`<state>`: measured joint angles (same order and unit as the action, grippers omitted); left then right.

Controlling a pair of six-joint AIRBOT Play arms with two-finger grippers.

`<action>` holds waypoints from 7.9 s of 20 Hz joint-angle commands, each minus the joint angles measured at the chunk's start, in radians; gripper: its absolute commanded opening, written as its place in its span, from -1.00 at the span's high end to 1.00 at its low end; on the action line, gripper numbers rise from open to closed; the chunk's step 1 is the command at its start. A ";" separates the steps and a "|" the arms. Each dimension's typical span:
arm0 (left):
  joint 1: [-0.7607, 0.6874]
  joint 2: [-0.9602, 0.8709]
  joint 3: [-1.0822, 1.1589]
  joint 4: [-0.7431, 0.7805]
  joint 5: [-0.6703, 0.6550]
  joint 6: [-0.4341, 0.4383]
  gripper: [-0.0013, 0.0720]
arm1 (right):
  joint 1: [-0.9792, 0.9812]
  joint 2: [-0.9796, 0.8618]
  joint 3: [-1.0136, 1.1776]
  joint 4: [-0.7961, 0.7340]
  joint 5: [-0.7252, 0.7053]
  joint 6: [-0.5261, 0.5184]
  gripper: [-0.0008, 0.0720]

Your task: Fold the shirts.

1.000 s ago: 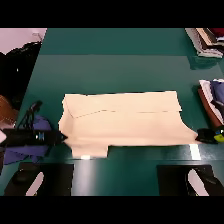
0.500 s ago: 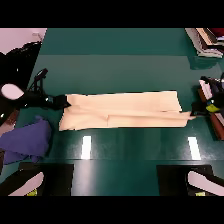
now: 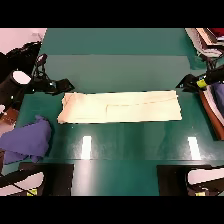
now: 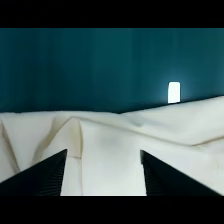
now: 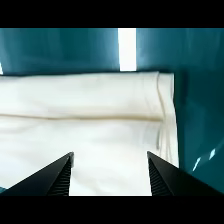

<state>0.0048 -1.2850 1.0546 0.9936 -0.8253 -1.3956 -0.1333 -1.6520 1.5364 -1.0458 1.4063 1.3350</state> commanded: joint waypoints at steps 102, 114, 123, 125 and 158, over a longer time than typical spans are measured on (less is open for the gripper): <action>0.101 0.043 0.488 0.104 -0.429 -0.037 0.91 | 0.710 -0.367 0.238 0.442 -0.242 -0.071 0.93; -0.269 0.043 0.488 0.103 -0.283 -0.037 0.90 | 0.000 -0.024 0.259 0.261 -0.170 -0.059 0.94; -0.327 0.043 0.488 0.091 -0.266 -0.047 0.90 | -0.436 -0.020 0.259 0.268 -0.291 -0.073 0.94; -0.327 0.043 0.488 0.091 -0.266 -0.048 0.91 | -0.460 -0.020 0.259 0.271 -0.322 -0.089 0.94; -0.327 0.043 0.488 0.076 -0.320 -0.044 0.91 | -0.943 0.509 -0.317 -0.126 -0.120 -0.248 -0.32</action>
<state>-0.3218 -1.2423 1.5425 1.0691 -1.1450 -1.4403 -1.0256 -1.1904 1.3167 -1.0958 1.2854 1.0870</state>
